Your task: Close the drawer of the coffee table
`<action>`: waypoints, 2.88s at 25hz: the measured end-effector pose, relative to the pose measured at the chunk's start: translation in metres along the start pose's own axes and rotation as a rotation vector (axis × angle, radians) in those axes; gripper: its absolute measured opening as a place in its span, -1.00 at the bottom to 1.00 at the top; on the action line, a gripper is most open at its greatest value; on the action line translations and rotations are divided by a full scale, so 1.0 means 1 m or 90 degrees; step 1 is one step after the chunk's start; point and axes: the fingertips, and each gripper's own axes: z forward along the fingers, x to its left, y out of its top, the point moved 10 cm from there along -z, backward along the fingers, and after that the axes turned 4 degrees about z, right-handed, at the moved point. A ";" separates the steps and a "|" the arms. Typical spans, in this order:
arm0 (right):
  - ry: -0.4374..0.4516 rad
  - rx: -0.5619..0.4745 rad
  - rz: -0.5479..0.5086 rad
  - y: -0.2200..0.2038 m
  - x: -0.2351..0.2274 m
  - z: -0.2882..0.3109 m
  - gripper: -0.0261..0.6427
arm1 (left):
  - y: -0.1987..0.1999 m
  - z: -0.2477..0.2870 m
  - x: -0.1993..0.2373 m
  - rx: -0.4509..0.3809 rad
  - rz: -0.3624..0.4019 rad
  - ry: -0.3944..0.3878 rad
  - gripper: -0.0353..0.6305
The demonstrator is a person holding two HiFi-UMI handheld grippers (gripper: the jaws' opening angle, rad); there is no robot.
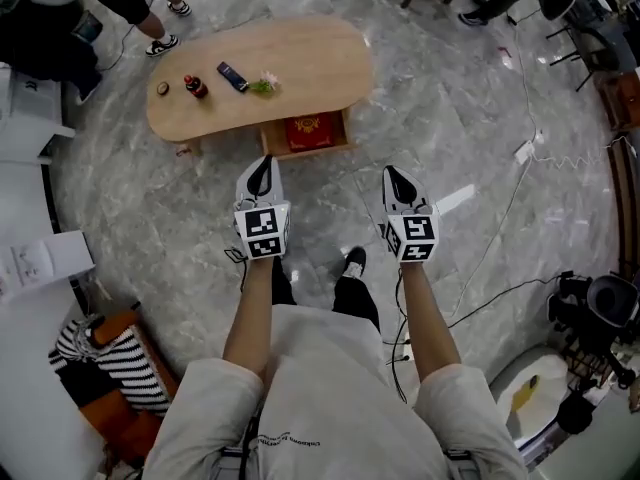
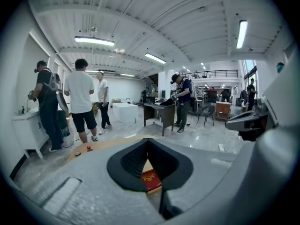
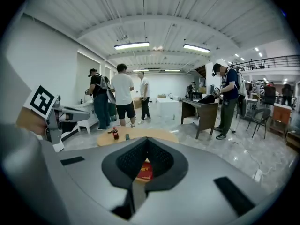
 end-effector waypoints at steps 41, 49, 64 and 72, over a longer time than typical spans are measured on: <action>0.287 -0.054 -0.114 -0.413 -0.061 0.323 -0.87 | -0.443 0.214 0.027 -0.040 -0.063 0.166 -0.87; 0.235 -0.095 -0.120 -0.423 -0.092 0.333 -0.87 | -0.454 0.194 0.025 -0.051 -0.055 0.209 -0.87; 0.179 -0.168 -0.057 -0.443 -0.081 0.342 -0.88 | -0.490 0.245 0.005 -0.064 -0.096 0.168 -0.87; 0.147 -0.154 -0.045 -0.444 -0.075 0.345 -0.87 | -0.488 0.249 0.006 -0.067 -0.113 0.160 -0.87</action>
